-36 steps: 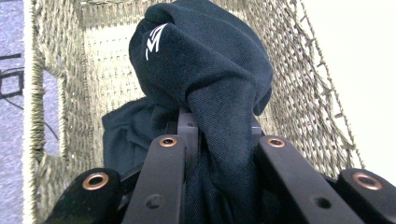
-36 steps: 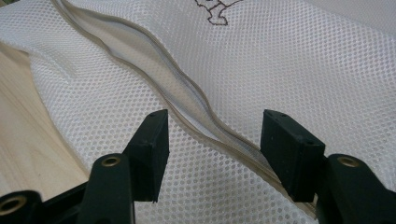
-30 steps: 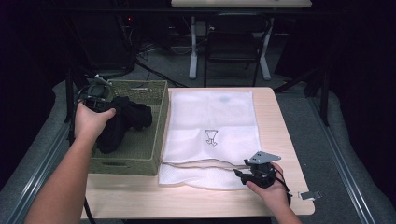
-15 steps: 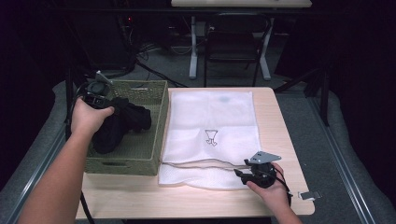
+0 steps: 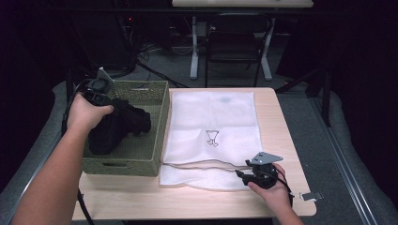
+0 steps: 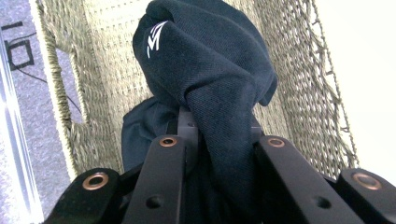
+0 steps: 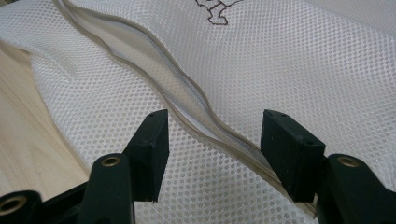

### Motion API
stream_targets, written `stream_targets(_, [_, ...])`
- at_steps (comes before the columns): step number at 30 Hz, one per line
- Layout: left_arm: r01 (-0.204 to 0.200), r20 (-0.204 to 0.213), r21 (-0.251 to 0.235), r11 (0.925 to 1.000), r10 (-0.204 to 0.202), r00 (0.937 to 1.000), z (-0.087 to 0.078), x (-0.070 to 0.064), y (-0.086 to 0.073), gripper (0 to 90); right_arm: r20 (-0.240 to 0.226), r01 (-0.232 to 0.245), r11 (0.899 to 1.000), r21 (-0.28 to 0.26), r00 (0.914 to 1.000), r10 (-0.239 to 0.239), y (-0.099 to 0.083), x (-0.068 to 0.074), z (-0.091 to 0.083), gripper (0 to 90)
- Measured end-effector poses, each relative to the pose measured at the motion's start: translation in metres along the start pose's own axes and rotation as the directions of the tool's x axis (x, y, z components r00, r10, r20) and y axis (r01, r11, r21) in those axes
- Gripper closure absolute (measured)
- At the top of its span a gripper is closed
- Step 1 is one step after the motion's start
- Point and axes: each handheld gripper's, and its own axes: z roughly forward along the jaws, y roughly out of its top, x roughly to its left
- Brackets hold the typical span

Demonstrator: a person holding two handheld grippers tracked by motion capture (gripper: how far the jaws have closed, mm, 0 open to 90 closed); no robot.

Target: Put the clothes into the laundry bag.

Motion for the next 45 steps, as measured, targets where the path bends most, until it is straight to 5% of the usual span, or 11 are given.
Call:
stream_targets(15, [-0.021,-0.011,0.041,0.9989,0.022,0.9997,-0.01,-0.005,0.006,78.7,0.001,0.0,1.0,0.0,1.0,0.0,0.0,-0.001,0.0,42.3])
stream_targets(45, [-0.057,-0.015,0.017,0.9983,0.057,0.9983,-0.035,-0.016,0.01,78.6,0.004,-0.001,1.0,0.0,1.0,0.001,0.0,-0.001,-0.001,42.3])
